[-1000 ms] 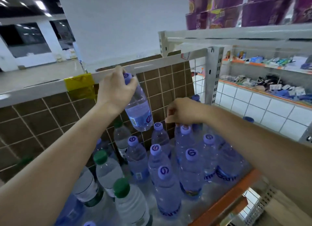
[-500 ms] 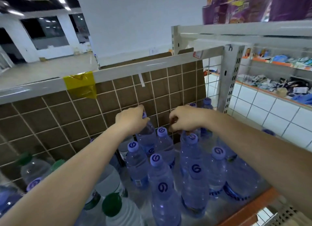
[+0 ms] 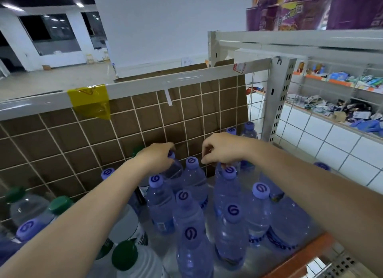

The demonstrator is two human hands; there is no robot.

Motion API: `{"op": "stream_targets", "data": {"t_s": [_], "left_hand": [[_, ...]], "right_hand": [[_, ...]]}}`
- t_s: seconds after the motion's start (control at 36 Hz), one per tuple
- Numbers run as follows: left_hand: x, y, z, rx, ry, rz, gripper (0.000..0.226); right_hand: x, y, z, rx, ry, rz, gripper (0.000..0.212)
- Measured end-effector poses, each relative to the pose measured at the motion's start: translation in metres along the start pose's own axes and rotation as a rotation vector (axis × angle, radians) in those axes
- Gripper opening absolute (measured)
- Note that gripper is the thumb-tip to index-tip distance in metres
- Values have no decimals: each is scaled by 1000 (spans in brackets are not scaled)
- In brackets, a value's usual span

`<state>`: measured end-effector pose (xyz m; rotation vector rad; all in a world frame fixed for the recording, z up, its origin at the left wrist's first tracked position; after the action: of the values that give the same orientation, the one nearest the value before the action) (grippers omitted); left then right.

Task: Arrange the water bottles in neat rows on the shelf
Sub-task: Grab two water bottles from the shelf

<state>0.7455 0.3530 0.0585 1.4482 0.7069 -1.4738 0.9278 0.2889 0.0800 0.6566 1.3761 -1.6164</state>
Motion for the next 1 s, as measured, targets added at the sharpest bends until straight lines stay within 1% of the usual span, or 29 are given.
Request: {"op": "stream_targets", "data": {"t_s": [0.06,0.11,0.17,0.22,0.25,0.33,0.44,0.47,0.56,0.64,0.67,0.72,0.81,0.89,1.0], "left_hand": [[-13,-3,6,2,114,42,29],[-32,-8,16,0,258,119,25],[-53,-14,29,2,379,181,21],[-70,-25,43,1,463,197,18],[-77,-32,50,-6,477,193,16],[-87,-52,75,-64,410,150,12],[-83,-69,110,-149,212,26,30],[-79,-70,118,-168,148,24,33],[-62,-71,136,-205,-29,21,40],[-41,-68,143,-208,-108,-7,46],[-33,-67,143,-198,-125,-3,44],[-18,-68,144,-186,-146,49,34],[-4,-71,143,-179,-99,149,24],[-2,-70,145,-160,-28,174,26],[-3,-67,147,-155,33,170,25]], "right_hand": [[0,-2,-2,-11,14,23,8],[0,-6,-5,-31,44,66,12],[0,-14,-8,-55,74,83,11],[2,-25,-11,-94,96,82,13],[2,-31,-14,-115,102,84,16],[6,-54,-23,-185,98,110,17],[15,-85,-41,-288,102,170,17],[18,-90,-46,-291,103,180,20],[30,-104,-62,-275,121,265,42],[41,-111,-76,-247,120,333,57],[44,-113,-79,-236,115,354,62],[50,-115,-85,-216,94,367,70],[57,-117,-91,-204,61,339,67],[61,-118,-94,-200,69,296,60],[64,-120,-92,-210,91,215,57]]}}
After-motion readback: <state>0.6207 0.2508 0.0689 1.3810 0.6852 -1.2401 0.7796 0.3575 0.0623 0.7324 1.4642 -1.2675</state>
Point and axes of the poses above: each hand's wrist, its own z-axis away from the middle knuckle, its own x-axis out of the palm, y = z × x, the point moved 2 cm from there along -z, towards the middle knuckle, and after that the axes turned 1 degree about y, right-handed, at the moved point
